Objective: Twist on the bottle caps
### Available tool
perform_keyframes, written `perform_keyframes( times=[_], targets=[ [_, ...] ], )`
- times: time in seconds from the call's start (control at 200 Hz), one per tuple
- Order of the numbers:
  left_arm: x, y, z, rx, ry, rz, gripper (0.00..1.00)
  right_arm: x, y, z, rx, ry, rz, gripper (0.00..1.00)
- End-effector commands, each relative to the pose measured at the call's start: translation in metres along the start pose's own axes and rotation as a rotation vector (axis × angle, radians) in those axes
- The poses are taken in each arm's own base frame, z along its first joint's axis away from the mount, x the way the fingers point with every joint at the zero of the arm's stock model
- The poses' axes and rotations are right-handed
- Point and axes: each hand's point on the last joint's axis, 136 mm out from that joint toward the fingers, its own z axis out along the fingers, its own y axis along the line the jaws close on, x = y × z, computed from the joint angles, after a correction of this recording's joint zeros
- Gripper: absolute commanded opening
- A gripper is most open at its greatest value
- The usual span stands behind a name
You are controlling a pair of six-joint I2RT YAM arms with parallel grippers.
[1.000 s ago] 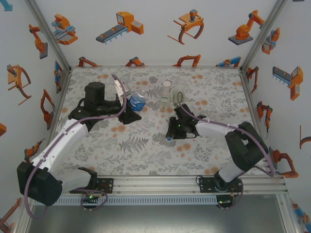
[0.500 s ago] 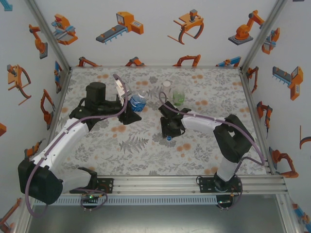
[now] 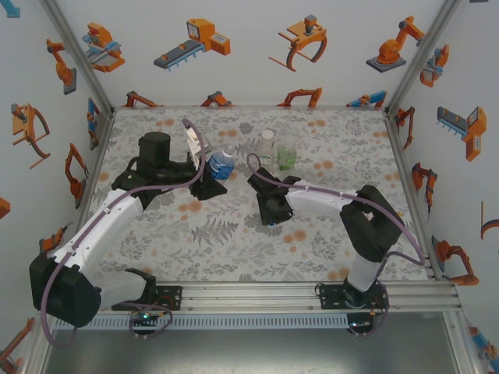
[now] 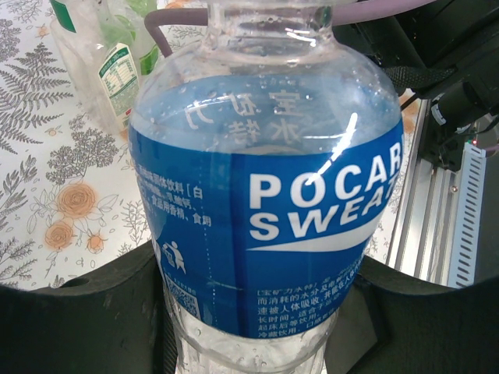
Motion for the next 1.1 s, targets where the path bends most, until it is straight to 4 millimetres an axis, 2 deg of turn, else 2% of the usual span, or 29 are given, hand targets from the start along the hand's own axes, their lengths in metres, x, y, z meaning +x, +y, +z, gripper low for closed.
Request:
perform_keyframes(
  times=[0.0,0.616,0.801,0.961,1.091],
  targets=[
    [-0.008,-0.003,-0.001,0.015,-0.01,0.024,0.0,-0.008,0.002,-0.006,0.015,-0.02,-0.013,0.39],
    [-0.007,-0.003,0.001,0.02,-0.006,0.019,0.0,-0.006,0.007,0.003,-0.009,-0.009,-0.012,0.39],
    [-0.007,-0.002,0.001,0.019,-0.005,0.018,0.0,-0.007,0.008,0.002,-0.012,-0.015,-0.012,0.36],
    [-0.006,-0.002,0.002,0.022,-0.003,0.018,0.0,-0.013,0.007,-0.011,-0.021,-0.052,-0.012,0.3],
    [-0.003,-0.005,0.004,0.032,0.006,0.037,0.0,-0.021,0.007,-0.034,-0.048,-0.114,-0.033,0.28]
  ],
)
